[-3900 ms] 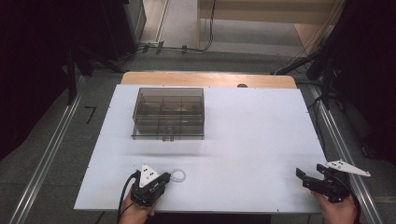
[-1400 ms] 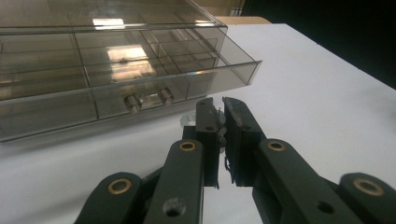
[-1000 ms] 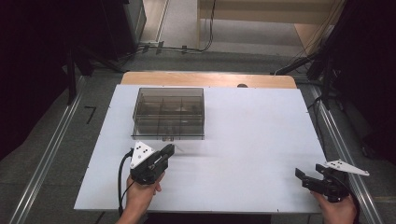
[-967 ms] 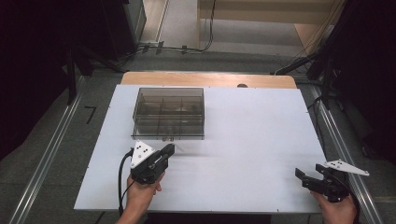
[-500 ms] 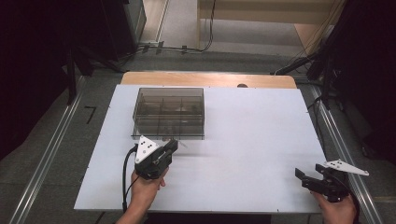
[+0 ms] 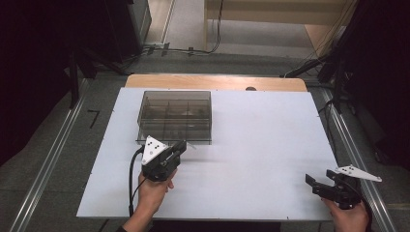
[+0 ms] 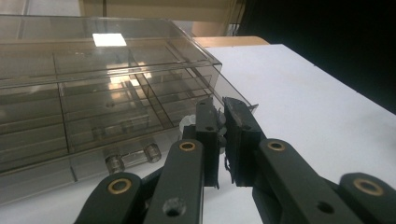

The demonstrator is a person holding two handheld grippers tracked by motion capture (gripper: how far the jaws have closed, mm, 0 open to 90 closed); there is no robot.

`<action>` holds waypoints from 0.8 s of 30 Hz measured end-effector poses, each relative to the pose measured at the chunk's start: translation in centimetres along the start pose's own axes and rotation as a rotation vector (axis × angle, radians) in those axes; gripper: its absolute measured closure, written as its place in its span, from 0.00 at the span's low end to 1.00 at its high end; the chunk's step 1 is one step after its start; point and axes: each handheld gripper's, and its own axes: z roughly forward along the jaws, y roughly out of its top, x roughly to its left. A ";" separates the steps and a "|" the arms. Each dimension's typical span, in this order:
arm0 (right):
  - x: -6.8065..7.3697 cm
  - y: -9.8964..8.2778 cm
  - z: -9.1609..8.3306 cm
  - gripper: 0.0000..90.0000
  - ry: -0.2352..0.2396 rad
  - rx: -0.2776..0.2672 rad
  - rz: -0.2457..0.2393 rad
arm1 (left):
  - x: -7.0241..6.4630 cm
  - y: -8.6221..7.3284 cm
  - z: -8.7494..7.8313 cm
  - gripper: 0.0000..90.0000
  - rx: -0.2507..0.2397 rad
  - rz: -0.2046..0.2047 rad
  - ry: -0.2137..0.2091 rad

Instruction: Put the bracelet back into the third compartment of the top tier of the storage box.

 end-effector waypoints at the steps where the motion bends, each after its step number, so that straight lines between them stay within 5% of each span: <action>1: 0.0 0.0 0.0 0.16 -0.002 0.001 0.002 | 0.0 0.1 0.0 0.94 -0.003 -0.001 -0.002; 24: 0.1 0.0 0.1 0.16 0.004 0.006 0.000 | -0.4 1.8 1.1 0.94 -0.046 -0.007 -0.013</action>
